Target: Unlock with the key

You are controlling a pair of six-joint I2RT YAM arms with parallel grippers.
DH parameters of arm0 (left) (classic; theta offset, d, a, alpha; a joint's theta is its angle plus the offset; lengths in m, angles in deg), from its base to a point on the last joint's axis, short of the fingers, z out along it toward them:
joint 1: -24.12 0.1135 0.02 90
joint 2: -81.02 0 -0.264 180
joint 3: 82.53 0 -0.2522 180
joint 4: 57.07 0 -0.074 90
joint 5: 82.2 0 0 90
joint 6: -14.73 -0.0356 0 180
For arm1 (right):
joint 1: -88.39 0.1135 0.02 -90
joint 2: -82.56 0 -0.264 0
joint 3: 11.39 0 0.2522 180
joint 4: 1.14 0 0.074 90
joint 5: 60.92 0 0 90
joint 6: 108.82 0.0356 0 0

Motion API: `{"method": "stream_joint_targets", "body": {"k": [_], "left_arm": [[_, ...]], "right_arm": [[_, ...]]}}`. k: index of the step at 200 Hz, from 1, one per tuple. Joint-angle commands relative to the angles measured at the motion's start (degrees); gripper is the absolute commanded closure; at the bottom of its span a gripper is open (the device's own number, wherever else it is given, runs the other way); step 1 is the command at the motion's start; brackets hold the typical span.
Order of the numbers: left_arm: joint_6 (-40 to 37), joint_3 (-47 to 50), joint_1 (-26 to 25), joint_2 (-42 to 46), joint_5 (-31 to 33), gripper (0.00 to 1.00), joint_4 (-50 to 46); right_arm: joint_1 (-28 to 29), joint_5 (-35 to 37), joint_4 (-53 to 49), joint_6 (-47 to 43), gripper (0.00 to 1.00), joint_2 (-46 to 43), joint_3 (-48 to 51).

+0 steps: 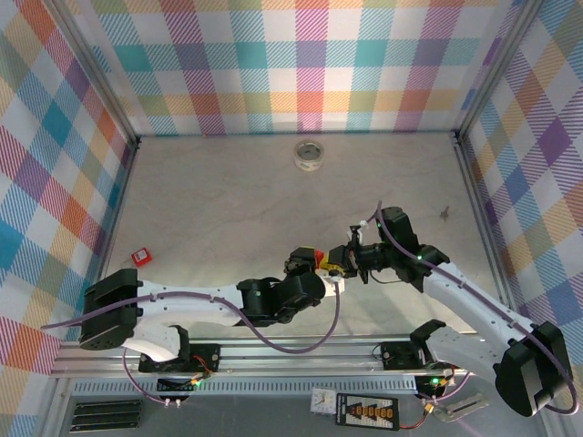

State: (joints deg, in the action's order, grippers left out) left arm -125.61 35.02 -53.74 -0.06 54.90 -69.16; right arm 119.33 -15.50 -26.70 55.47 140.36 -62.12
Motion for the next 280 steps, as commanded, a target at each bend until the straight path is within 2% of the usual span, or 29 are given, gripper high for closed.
{"method": "stream_joint_targets", "body": {"k": [1, 10, 16, 38, 54, 72, 94, 152, 188, 230, 280], "left_arm": [[1.7, -1.3, -2.7, 3.0, -9.9, 1.0, 12.7], [3.4, -1.5, -2.2, 3.6, -10.6, 1.0, 11.0], [5.2, -2.1, -1.6, 4.0, -11.4, 1.0, 9.1], [15.9, -5.4, 2.7, 6.0, -17.8, 1.0, -0.7], [20.7, -6.6, 5.5, 7.3, -22.1, 1.0, -5.4], [25.7, -7.6, 8.4, 7.8, -26.3, 1.0, -9.8], [30.5, -7.7, 10.8, 8.5, -28.8, 1.0, -11.8], [40.9, -9.6, 15.5, 8.6, -35.8, 1.0, -13.2], [39.8, -11.1, 17.0, 5.0, -34.2, 1.0, -16.3], [37.3, -16.0, 22.3, -2.3, -40.3, 1.0, -27.0], [34.4, -19.3, 25.1, -11.4, -42.2, 1.0, -33.7]], "right_arm": [[-0.1, 0.5, 9.9, 4.1, 1.0, 0.3, -0.3], [-0.5, 0.3, 8.6, 3.5, 1.0, 0.4, -0.9], [-1.0, 0.2, 6.9, 2.6, 0.95, 0.5, -1.6], [-4.7, 0.9, -2.5, -3.3, 0.66, -0.5, -4.7], [-8.4, 1.8, -9.5, -8.4, 0.43, -1.6, -6.9], [-12.1, 1.6, -13.7, -12.9, 0.25, -2.2, -8.3], [-14.7, 2.5, -17.2, -17.2, 0.12, -3.5, -9.7], [-16.0, 8.2, -19.7, -24.1, 0.03, -7.1, -9.1], [-16.0, 10.6, -21.4, -28.0, 0.01, -9.0, -6.3], [-16.1, 13.0, -24.7, -30.3, 0.01, -10.9, -6.8], [-16.1, 16.1, -28.9, -31.9, 0.01, -13.6, -8.3]]}}
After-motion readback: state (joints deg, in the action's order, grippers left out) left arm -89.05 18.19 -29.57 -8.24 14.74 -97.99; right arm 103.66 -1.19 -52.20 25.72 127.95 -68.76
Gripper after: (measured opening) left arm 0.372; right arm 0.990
